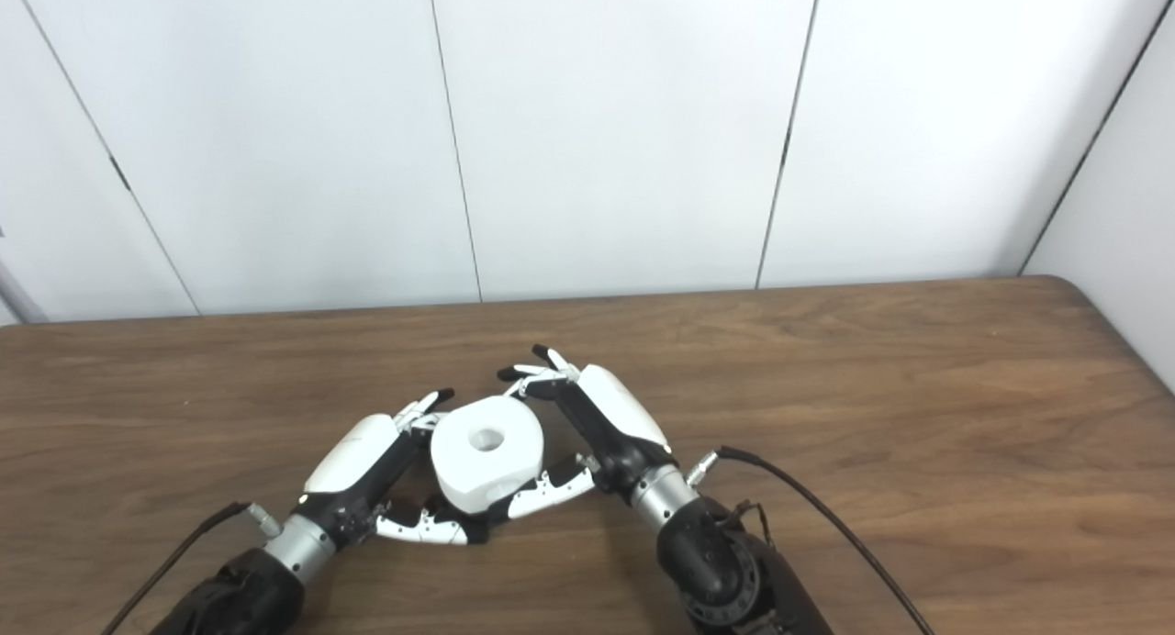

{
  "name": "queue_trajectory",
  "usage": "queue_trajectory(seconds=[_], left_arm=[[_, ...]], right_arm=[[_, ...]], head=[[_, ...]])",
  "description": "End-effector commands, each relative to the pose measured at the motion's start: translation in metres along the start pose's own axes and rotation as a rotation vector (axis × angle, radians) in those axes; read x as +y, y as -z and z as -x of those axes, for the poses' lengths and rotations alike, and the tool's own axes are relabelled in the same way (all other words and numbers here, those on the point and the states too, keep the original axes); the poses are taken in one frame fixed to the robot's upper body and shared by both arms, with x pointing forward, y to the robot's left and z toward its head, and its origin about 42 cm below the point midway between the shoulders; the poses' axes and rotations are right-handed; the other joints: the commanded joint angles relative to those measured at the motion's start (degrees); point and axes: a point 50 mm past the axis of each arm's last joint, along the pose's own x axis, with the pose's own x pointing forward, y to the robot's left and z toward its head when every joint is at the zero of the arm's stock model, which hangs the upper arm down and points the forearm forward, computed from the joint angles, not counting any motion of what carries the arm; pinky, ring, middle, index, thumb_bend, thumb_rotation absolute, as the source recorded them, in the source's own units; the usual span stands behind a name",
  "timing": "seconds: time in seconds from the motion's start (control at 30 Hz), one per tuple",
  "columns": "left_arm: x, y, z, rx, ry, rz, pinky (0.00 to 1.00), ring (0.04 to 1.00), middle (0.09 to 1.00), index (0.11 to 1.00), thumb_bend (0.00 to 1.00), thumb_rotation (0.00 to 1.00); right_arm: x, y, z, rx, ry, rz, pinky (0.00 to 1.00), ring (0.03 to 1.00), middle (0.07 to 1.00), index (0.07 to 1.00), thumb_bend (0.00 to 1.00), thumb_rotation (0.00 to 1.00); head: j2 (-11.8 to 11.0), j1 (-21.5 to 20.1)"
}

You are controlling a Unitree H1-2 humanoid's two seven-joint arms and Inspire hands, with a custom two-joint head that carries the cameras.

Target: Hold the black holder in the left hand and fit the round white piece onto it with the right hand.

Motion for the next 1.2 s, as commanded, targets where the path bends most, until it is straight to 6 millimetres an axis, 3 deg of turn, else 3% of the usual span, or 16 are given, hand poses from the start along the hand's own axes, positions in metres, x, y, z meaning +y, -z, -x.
queue_trajectory(seconds=[0.0,0.7,1.17], left_arm=[[-0.010,-0.006,0.000,-0.014,0.056,-0.019,1.00,1.000,0.842,0.482,0.52,0.05],[-0.011,-0.009,0.002,-0.027,0.042,-0.010,1.00,1.000,0.839,0.482,0.52,0.05],[-0.010,-0.016,0.003,-0.016,0.048,-0.009,1.00,1.000,0.843,0.482,0.52,0.05]], right_arm=[[-0.010,-0.015,-0.012,-0.081,0.039,0.007,1.00,0.996,0.848,0.484,0.52,0.16],[-0.004,-0.009,-0.013,-0.078,0.005,-0.005,1.00,1.000,0.855,0.484,0.51,0.17],[-0.011,-0.002,-0.009,-0.042,0.008,0.023,1.00,1.000,0.847,0.484,0.51,0.16]], head=[[-0.1,0.2],[0.3,0.8],[1.2,0.5]])
